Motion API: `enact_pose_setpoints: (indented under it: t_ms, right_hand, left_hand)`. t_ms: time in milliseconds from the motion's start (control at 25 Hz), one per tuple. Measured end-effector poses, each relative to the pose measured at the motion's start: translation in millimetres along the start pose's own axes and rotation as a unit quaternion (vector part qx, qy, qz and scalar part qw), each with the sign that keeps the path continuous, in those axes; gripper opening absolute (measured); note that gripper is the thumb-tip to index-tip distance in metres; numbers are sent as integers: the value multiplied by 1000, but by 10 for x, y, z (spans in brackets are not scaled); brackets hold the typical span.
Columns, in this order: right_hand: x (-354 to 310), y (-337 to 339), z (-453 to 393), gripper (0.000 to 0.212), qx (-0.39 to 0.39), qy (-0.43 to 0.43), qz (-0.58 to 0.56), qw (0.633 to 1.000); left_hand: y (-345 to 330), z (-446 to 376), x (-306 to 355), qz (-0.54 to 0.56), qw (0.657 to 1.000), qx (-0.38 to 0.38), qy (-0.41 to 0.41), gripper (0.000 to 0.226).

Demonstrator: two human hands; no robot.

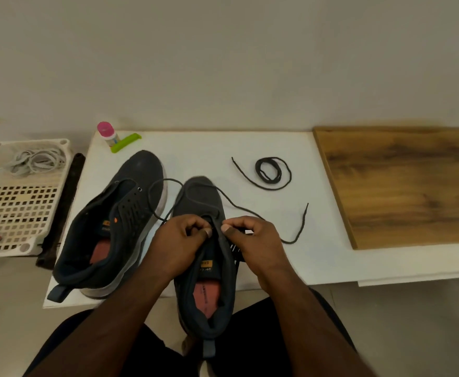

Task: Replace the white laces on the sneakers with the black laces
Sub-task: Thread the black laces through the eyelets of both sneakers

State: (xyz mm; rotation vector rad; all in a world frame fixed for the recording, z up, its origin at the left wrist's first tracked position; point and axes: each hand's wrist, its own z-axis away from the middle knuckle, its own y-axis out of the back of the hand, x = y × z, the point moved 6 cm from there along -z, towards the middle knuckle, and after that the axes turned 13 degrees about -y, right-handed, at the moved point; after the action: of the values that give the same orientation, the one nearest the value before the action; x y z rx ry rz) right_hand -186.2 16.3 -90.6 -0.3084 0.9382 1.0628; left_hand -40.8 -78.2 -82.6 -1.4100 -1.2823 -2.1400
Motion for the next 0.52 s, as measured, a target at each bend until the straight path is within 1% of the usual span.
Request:
enact_pose_setpoints:
  t_ms: [120,280,360,440,520]
  right_hand:
    - [13,16,-40,9,5,23,36,999]
    - [53,0,-112,11,-2,20,41,999]
    - [34,-7,-111,13,0,32,50,998]
    - [3,10,-69,22,6,46,58,997]
    - [31,78,-15,38,25,13,32,999]
  left_hand:
    - [-11,11,-15,20,1000,3,15,12]
    - [-54,-3,-14,19,1000,9,19,14]
    - [-66,-13,-7,18,1000,18,17,15]
    - [-65,-17,-13,21,999,29,19,16]
    - [-67,-20,-18,18,999,33,20,14]
